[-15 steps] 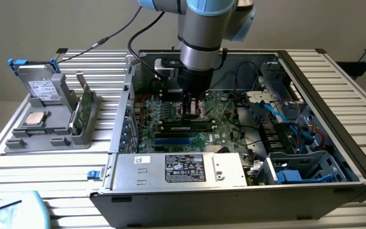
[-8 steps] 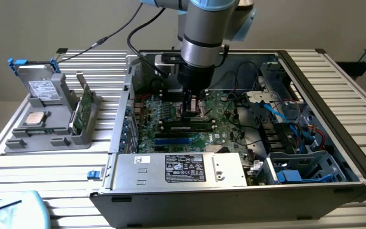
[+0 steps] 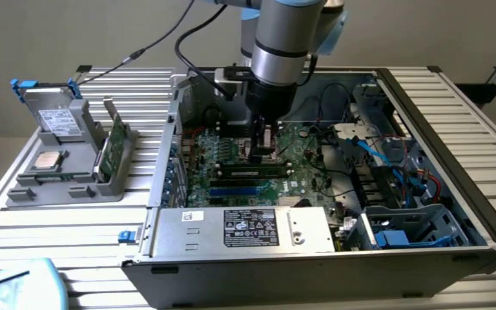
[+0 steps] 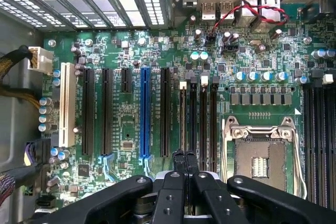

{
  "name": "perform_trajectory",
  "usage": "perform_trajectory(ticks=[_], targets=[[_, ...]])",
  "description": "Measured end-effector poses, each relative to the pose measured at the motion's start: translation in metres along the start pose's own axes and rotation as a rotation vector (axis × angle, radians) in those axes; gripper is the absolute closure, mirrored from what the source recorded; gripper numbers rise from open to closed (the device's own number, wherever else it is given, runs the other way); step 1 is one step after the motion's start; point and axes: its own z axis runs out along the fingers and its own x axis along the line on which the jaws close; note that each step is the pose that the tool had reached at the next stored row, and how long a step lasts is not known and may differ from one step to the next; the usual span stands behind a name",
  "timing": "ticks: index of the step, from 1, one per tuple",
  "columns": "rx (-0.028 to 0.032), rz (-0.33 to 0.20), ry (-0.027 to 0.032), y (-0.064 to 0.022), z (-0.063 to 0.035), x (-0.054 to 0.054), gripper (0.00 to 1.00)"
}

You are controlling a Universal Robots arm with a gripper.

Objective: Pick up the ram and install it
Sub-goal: 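Press down the ram until it locks into place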

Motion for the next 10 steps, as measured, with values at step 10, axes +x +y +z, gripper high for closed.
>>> perform_trajectory(ticks=[10], targets=[[0.0391, -0.006, 0.0005, -0.0006, -0.0039, 0.0006, 0.89]])
